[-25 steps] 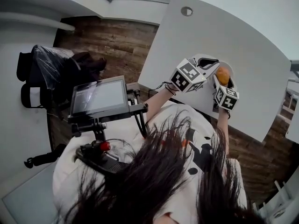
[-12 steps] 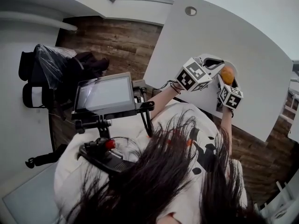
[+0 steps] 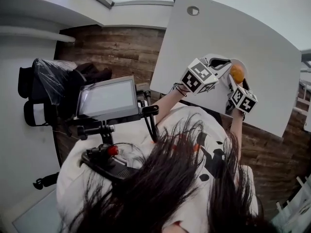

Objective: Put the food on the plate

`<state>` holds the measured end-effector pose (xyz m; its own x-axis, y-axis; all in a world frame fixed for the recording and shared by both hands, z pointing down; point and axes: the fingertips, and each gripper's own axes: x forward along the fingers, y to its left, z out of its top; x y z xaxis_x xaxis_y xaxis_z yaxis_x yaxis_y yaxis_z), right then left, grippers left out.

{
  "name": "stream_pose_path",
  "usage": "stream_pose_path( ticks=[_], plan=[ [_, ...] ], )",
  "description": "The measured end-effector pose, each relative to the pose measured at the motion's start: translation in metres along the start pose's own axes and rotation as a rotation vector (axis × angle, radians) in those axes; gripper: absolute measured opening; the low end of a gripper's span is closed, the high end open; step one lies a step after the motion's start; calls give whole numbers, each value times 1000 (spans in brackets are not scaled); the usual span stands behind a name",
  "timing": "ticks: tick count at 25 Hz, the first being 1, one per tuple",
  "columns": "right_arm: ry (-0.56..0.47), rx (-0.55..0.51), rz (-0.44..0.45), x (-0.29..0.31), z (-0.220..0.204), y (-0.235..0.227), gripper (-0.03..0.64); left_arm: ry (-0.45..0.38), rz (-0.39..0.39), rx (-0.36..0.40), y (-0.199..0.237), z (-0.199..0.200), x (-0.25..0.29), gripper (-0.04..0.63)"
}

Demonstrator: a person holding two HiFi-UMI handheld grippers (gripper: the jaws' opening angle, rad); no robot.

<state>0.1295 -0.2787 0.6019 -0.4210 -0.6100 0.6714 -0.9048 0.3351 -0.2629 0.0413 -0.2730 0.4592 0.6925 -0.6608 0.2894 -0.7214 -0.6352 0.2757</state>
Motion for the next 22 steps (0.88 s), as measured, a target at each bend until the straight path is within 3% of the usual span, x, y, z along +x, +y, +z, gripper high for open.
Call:
stream_pose_path(
  ticks=[6,14,16,20,22],
  plan=[
    [-132,125,-27,-29,6,-2,364,24,-67,24,-15,-11,2,12],
    [-332,163,-81,-85,17,15,360,54,-156,33,-38,-26,-3,11],
    [-359,182,-107,-100,13,19,276,65,-186,27,-47,-31,-4,12],
    [-373,200,-142,-125,5,26,272,84,-259,30,-69,-35,-3,11],
    [-389,207,-174,-138,3,27,195,87,-296,32,-80,-35,-3,11]
  ],
)
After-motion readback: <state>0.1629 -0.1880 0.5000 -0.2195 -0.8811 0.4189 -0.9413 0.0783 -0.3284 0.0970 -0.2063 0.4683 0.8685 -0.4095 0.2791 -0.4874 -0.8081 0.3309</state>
